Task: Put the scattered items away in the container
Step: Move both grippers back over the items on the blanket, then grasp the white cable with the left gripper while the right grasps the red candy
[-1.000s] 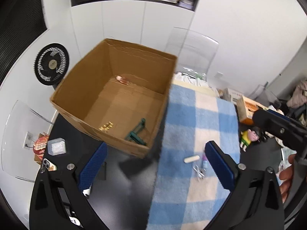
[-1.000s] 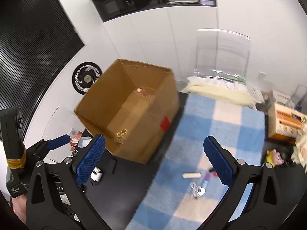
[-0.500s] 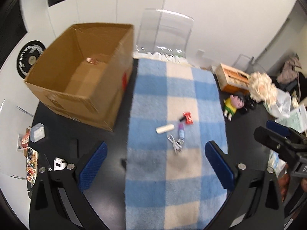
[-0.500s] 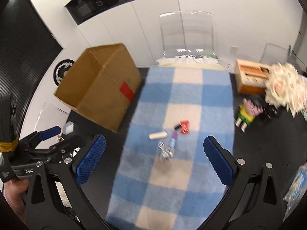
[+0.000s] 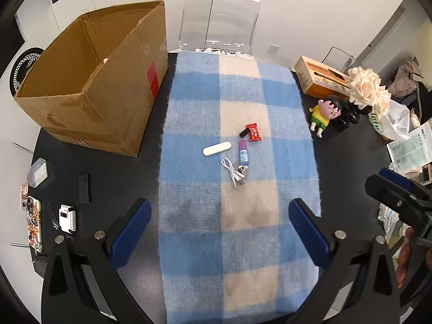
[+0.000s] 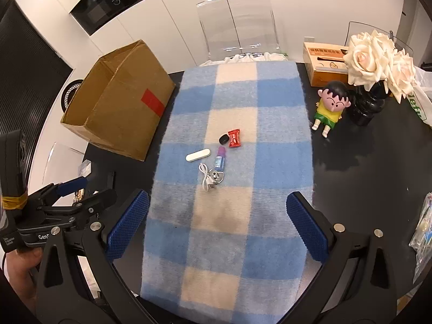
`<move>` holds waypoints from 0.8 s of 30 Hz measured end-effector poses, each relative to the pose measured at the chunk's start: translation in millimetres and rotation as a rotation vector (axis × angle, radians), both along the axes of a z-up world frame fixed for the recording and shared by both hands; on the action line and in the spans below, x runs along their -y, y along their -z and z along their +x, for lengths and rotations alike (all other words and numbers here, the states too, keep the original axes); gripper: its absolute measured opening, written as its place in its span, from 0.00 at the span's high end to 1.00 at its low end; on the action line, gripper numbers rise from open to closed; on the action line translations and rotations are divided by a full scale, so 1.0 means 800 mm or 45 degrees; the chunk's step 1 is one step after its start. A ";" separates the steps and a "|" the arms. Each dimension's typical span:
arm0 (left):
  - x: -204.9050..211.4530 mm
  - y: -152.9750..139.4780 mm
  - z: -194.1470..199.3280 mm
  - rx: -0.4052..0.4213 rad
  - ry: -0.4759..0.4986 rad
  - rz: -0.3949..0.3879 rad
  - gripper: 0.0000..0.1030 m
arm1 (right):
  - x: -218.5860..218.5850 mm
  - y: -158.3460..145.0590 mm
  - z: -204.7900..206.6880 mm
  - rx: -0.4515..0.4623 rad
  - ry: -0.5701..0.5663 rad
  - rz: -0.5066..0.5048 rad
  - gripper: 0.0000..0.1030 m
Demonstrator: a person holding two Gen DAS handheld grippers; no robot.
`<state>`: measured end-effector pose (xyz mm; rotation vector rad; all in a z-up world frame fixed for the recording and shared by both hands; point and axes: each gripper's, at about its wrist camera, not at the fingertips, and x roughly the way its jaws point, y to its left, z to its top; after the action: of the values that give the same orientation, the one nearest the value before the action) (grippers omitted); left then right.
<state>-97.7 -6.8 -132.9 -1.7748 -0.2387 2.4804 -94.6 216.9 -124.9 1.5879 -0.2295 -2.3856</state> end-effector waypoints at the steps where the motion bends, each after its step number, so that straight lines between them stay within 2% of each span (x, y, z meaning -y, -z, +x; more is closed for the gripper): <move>1: -0.002 0.004 -0.002 0.008 -0.003 0.003 0.02 | -0.001 0.001 -0.001 0.003 -0.002 0.000 0.00; 10: -0.016 0.044 -0.019 0.080 -0.027 0.028 0.02 | 0.005 0.033 -0.030 0.038 -0.065 0.011 0.00; 16: -0.029 0.094 -0.038 0.142 -0.052 0.014 0.02 | 0.004 0.084 -0.066 0.115 -0.096 0.012 0.00; 24: -0.033 0.149 -0.064 0.222 -0.149 0.018 0.02 | 0.003 0.141 -0.116 0.185 -0.140 0.030 0.00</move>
<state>-148.8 19.3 -252.0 -2.0288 -0.3817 2.3923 -187.1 214.2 -238.0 1.7398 -0.1385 -2.2018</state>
